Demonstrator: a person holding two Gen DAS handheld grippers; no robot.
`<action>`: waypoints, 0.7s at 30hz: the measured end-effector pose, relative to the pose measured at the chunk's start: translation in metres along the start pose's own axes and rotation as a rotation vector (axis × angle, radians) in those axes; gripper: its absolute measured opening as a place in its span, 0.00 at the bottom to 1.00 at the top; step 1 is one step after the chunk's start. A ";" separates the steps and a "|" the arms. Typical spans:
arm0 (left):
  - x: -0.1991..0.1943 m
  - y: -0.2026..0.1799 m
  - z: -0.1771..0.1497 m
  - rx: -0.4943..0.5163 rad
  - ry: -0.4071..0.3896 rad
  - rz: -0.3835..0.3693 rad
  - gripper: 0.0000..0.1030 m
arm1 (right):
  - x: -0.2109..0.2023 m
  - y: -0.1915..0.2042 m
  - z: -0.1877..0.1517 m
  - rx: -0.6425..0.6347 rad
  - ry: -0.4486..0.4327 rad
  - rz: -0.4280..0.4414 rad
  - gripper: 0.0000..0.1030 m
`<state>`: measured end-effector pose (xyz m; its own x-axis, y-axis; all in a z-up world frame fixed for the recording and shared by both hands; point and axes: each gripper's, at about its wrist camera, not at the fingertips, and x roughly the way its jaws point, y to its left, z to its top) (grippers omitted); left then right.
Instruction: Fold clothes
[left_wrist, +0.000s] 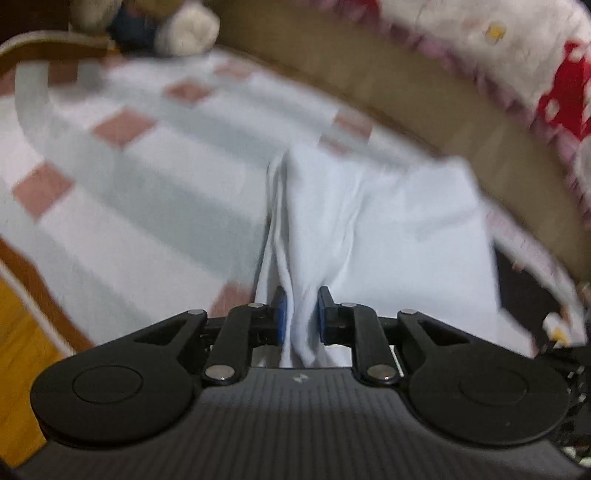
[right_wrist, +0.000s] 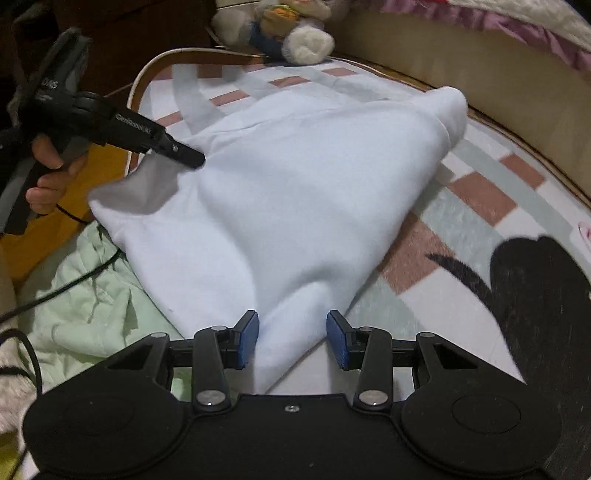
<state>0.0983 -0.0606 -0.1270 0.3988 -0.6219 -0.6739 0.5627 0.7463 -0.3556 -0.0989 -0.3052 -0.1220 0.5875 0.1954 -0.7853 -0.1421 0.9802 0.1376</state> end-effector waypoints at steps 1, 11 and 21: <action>-0.003 0.000 0.002 0.008 -0.022 -0.020 0.15 | -0.003 0.002 0.001 -0.005 -0.010 0.002 0.45; -0.026 0.001 -0.002 -0.041 0.016 -0.087 0.53 | -0.011 0.036 0.029 -0.115 -0.077 0.068 0.45; -0.025 0.000 -0.033 0.152 0.171 0.310 0.01 | 0.017 0.030 0.015 -0.099 -0.017 0.041 0.47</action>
<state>0.0644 -0.0372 -0.1321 0.4480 -0.3140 -0.8370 0.5401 0.8412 -0.0265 -0.0813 -0.2720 -0.1224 0.5928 0.2370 -0.7697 -0.2438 0.9637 0.1090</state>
